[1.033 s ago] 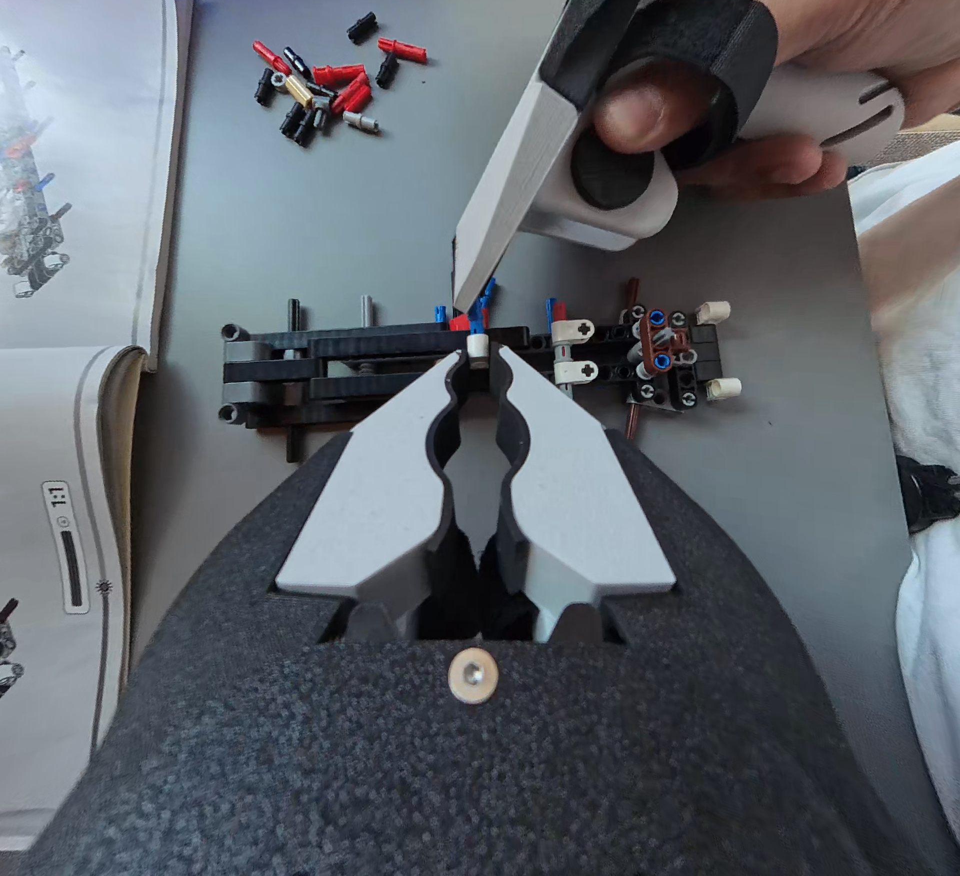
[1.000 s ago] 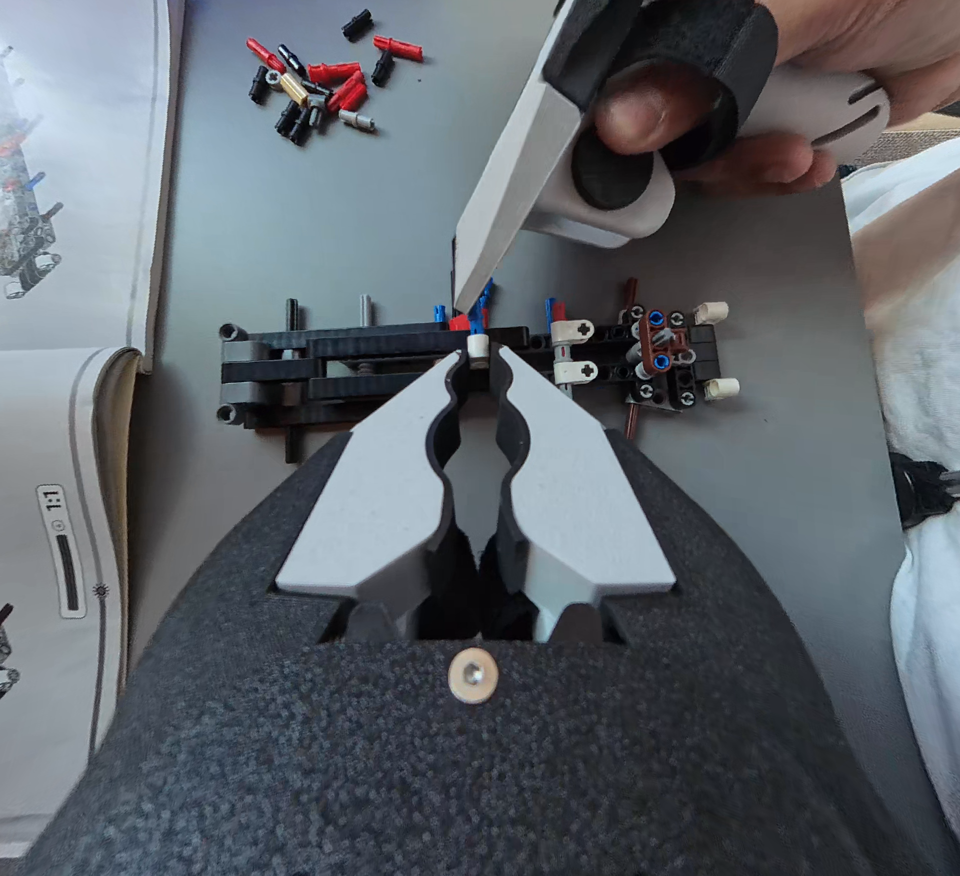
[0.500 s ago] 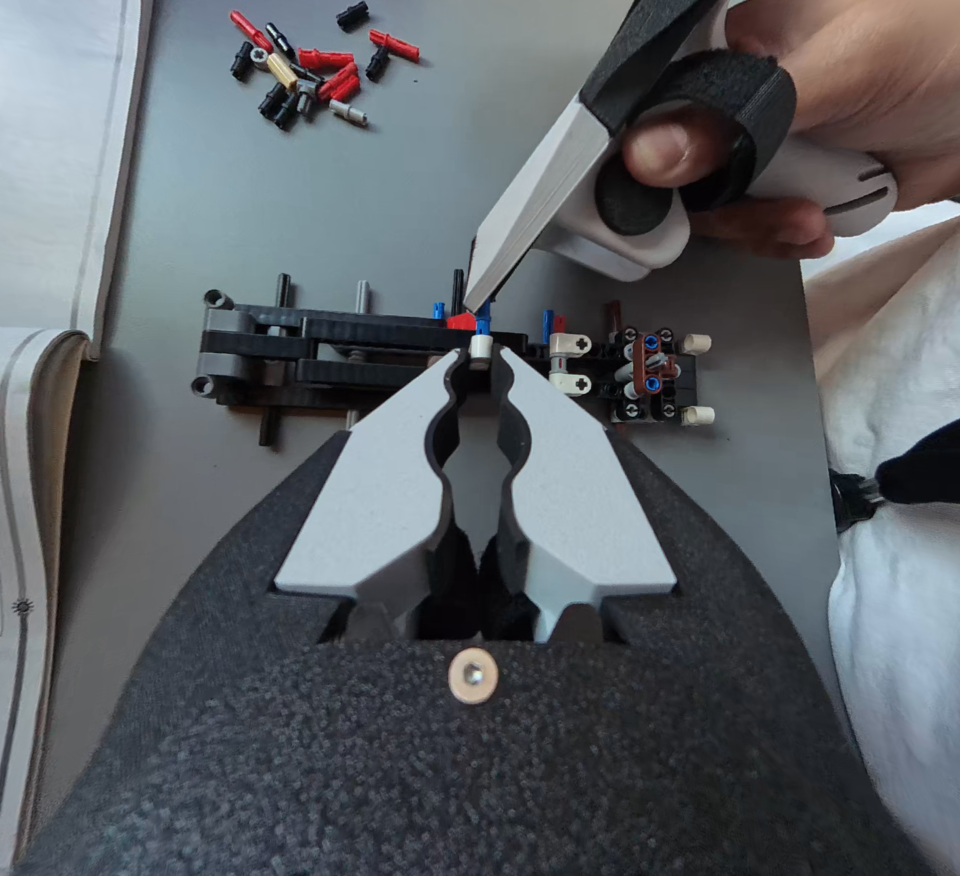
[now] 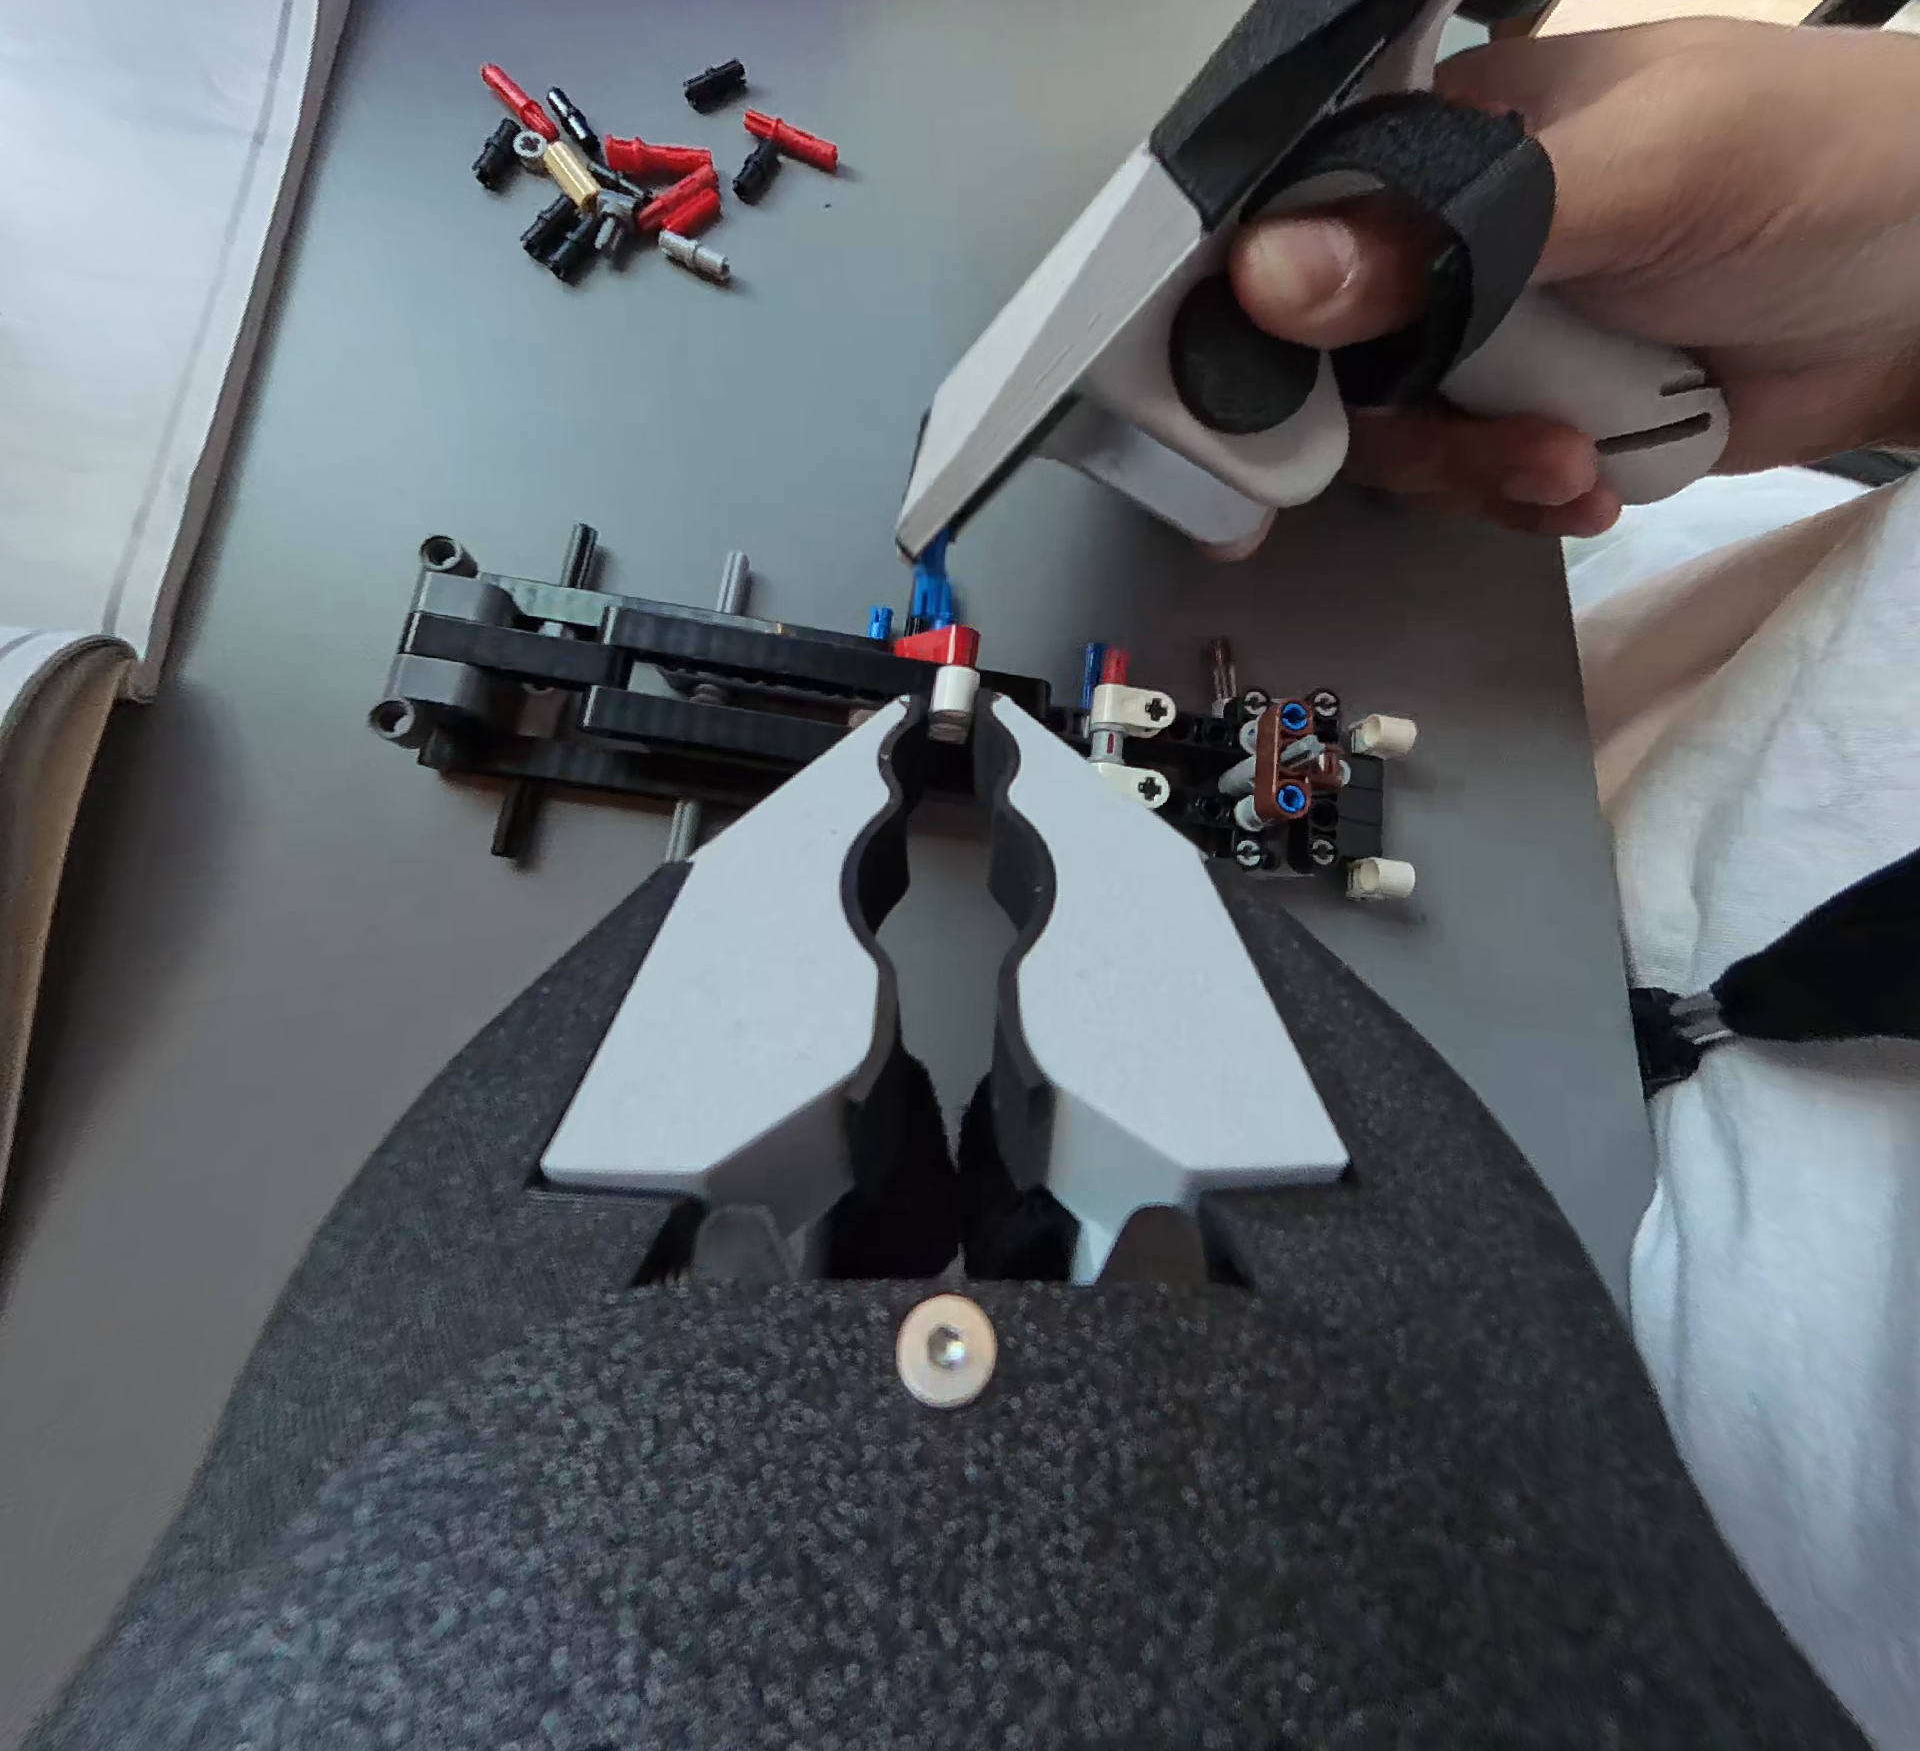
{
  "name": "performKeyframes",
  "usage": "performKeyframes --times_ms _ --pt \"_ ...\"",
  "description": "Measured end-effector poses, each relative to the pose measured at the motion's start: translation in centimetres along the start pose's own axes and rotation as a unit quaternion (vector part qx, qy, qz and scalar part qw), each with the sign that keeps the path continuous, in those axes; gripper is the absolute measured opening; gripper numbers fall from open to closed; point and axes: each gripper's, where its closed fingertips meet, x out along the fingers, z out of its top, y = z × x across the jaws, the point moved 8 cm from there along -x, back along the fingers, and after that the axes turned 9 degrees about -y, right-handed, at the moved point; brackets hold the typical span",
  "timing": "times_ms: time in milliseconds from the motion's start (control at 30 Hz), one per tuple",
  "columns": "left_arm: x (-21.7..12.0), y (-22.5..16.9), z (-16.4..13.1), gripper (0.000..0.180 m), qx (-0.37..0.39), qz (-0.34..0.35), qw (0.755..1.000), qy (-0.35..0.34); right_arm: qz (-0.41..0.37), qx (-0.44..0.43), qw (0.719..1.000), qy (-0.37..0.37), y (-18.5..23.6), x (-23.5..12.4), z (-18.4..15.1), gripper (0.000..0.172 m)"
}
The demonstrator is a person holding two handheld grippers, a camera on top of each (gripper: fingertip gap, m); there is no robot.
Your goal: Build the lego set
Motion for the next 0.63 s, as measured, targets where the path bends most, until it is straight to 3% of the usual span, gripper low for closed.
performKeyframes --times_ms 200,333,467,633 --pt "-0.9 -0.1 2.0 0.020 -0.019 -0.022 0.998 -0.053 0.078 0.037 0.996 -0.014 0.8 -0.4 0.6 0.003" --pt "-1.0 -0.8 2.9 0.003 0.058 0.006 0.997 -0.049 0.129 0.053 0.990 0.010 1.5 -0.5 0.4 0.003" --pt "-1.4 -1.5 3.3 0.002 0.079 -0.003 0.995 -0.055 0.157 0.039 0.986 0.028 1.9 -0.8 0.2 0.003" --pt "-1.5 -2.2 3.5 0.002 0.113 -0.034 0.991 -0.057 0.198 -0.116 0.970 0.076 2.8 -2.5 1.7 0.008"
